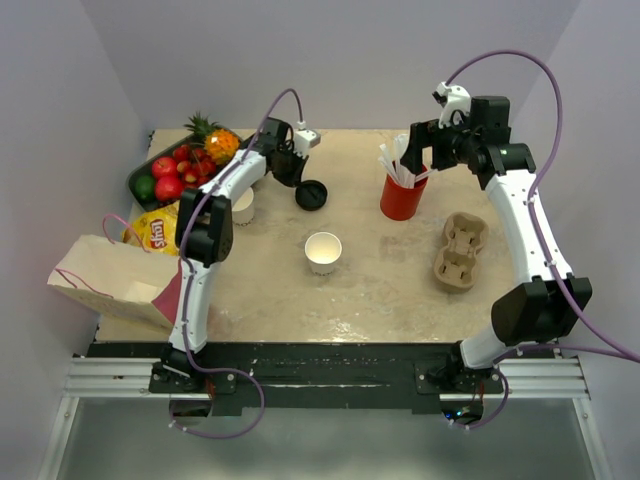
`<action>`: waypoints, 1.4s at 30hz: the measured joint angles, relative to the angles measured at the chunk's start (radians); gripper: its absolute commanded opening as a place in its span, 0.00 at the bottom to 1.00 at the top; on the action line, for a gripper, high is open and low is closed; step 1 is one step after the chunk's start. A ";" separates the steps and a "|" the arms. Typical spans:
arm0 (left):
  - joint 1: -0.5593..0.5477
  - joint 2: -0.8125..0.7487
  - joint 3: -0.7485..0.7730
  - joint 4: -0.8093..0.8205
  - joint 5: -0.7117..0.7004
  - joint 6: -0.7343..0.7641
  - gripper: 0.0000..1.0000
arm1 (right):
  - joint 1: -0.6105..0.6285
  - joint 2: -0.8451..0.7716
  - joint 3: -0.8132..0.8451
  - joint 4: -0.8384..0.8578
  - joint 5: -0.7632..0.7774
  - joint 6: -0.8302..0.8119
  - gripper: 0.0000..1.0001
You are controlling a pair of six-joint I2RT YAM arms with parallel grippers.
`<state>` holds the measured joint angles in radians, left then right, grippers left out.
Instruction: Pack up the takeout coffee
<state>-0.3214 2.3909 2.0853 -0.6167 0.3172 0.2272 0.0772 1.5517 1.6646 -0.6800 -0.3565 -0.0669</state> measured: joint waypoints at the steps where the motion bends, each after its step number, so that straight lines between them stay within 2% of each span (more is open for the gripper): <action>1: 0.000 0.000 0.000 0.000 0.000 0.000 0.06 | 0.000 0.000 0.000 0.000 0.000 0.000 0.99; 5: 0.002 0.000 0.000 0.000 0.000 0.001 0.00 | 0.000 0.000 0.000 0.000 0.000 0.000 0.99; 18: 0.005 -0.008 0.018 -0.001 -0.037 0.046 0.00 | 0.000 0.042 0.011 0.010 -0.001 0.010 0.99; 25: 0.008 -0.076 0.013 0.009 -0.037 0.071 0.00 | 0.000 0.049 0.021 0.012 -0.002 0.018 0.99; 26: 0.008 -0.095 0.002 0.017 -0.037 0.072 0.02 | 0.000 0.049 0.023 0.013 -0.003 0.019 0.99; 29: 0.008 -0.134 -0.006 0.029 -0.037 0.070 0.27 | 0.000 0.050 0.027 0.014 -0.005 0.022 0.99; 30: 0.007 -0.138 -0.005 0.032 -0.038 0.070 0.29 | 0.000 0.050 0.028 0.014 -0.006 0.023 0.99; 42: 0.007 -0.099 -0.018 0.024 -0.059 -0.009 0.24 | 0.000 0.051 0.031 0.014 -0.013 0.023 0.99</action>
<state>-0.3141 2.2917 2.0678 -0.5930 0.2581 0.2180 0.0772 1.6024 1.6958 -0.6655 -0.3695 -0.0444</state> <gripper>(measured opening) 0.246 0.990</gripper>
